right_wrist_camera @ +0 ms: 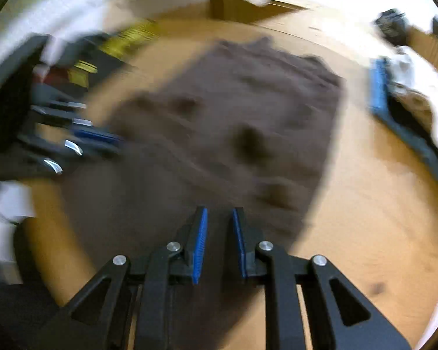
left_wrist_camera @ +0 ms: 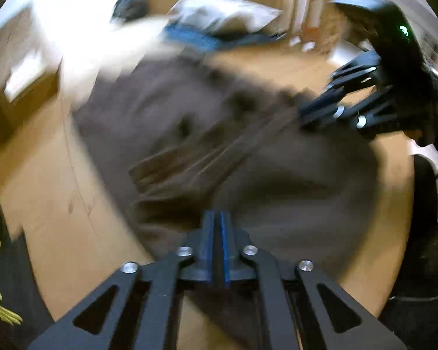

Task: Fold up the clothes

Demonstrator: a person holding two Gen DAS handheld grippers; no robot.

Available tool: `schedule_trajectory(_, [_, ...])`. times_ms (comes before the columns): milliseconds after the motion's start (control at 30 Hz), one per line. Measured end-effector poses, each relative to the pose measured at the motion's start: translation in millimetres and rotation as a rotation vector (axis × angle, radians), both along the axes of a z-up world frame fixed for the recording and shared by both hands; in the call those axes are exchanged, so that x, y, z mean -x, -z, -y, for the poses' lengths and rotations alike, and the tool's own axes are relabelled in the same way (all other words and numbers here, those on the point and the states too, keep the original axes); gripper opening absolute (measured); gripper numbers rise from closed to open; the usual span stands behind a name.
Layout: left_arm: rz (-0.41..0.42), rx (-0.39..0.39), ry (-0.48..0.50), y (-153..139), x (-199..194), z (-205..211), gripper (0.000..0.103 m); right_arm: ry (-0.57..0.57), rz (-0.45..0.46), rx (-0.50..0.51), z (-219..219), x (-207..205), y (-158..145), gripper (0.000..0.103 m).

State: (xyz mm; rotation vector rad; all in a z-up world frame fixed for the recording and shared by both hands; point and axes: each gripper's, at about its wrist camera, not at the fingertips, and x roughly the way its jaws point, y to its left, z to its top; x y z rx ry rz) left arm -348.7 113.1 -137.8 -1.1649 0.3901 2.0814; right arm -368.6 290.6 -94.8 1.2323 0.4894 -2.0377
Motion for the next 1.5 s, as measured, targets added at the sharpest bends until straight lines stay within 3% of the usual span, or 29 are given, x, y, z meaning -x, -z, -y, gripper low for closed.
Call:
schedule_trajectory(67, [0.072, -0.093, -0.075, 1.1, 5.7, 21.4, 0.002, 0.011, 0.060, 0.090, -14.4, 11.4, -2.6, 0.008])
schedule_trajectory(133, [0.024, -0.040, -0.091, -5.2, -0.5, 23.9, 0.002, 0.033, 0.019, 0.126, -25.4, 12.8, -15.4, 0.011])
schedule_trajectory(233, [-0.042, -0.056, -0.072, -28.2, -4.2, 20.5, 0.004, 0.024, -0.027, 0.175, -30.5, 7.8, -33.4, 0.012])
schedule_trajectory(300, [-0.112, -0.059, -0.044, -43.2, -1.2, 13.4, 0.008, 0.012, -0.041, 0.158, -21.2, 9.1, -28.6, 0.016])
schedule_trajectory(367, [-0.122, -0.040, -0.027, -40.1, 13.4, 5.6, 0.013, 0.003, -0.050, 0.117, -9.9, 12.4, -17.8, 0.021])
schedule_trajectory(433, [-0.052, 0.009, -0.052, -15.8, 31.7, 5.3, 0.013, 0.016, -0.054, 0.021, -2.7, 20.2, 2.6, 0.021])
schedule_trajectory(500, [-0.022, 0.029, -0.084, -7.2, 38.8, 10.1, 0.013, 0.026, -0.056, 0.041, -7.2, 23.2, -1.4, 0.021])
schedule_trajectory(600, [-0.070, 0.005, -0.114, -26.1, 21.5, 23.4, 0.009, 0.048, -0.073, 0.072, -24.1, 8.4, -22.0, 0.022])
schedule_trajectory(700, [-0.102, -0.044, -0.033, -49.9, -25.7, 30.9, 0.009, -0.008, -0.068, 0.108, -34.3, -25.8, -34.7, 0.022])
schedule_trajectory(800, [-0.076, 0.024, 0.063, -32.5, -62.2, 21.7, 0.017, -0.057, -0.035, 0.081, -33.1, -56.2, -20.6, 0.026])
schedule_trajectory(867, [-0.045, 0.099, 0.044, -9.3, -63.8, 21.7, 0.018, -0.077, -0.059, 0.019, -29.1, -64.7, -2.9, 0.029])
schedule_trajectory(933, [0.029, 0.007, -0.028, -6.5, -55.2, 33.3, 0.021, -0.091, -0.088, 0.014, -30.0, -68.0, 1.2, 0.029])
schedule_trajectory(967, [0.029, 0.015, -0.055, -6.2, -52.2, 37.5, 0.032, -0.079, -0.072, 0.018, -31.9, -66.3, -0.1, 0.029])
schedule_trajectory(1033, [0.003, 0.052, -0.082, -5.5, -55.5, 42.6, 0.036, -0.042, -0.047, 0.036, -39.6, -65.7, -8.6, 0.029])
schedule_trajectory(1067, [-0.021, 0.065, -0.082, -10.1, -63.5, 44.7, 0.033, -0.032, -0.060, 0.049, -46.3, -69.7, -14.8, 0.030])
schedule_trajectory(1133, [-0.073, 0.089, -0.081, -19.8, -80.3, 48.6, 0.029, -0.037, -0.140, 0.073, -64.5, -86.6, -28.2, 0.031])
schedule_trajectory(1233, [-0.210, 0.112, 0.009, -37.2, -121.3, 39.0, 0.031, -0.066, -0.216, 0.069, -83.3, -113.9, -35.0, 0.047])
schedule_trajectory(1367, [-0.274, 0.178, 0.172, -37.1, -140.6, 9.1, 0.033, -0.173, -0.243, 0.011, -74.0, -134.5, -28.7, 0.047])
schedule_trajectory(1500, [-0.297, 0.310, 0.274, -13.2, -133.3, -16.5, 0.036, -0.304, -0.320, -0.104, -46.9, -143.9, -13.3, 0.048])
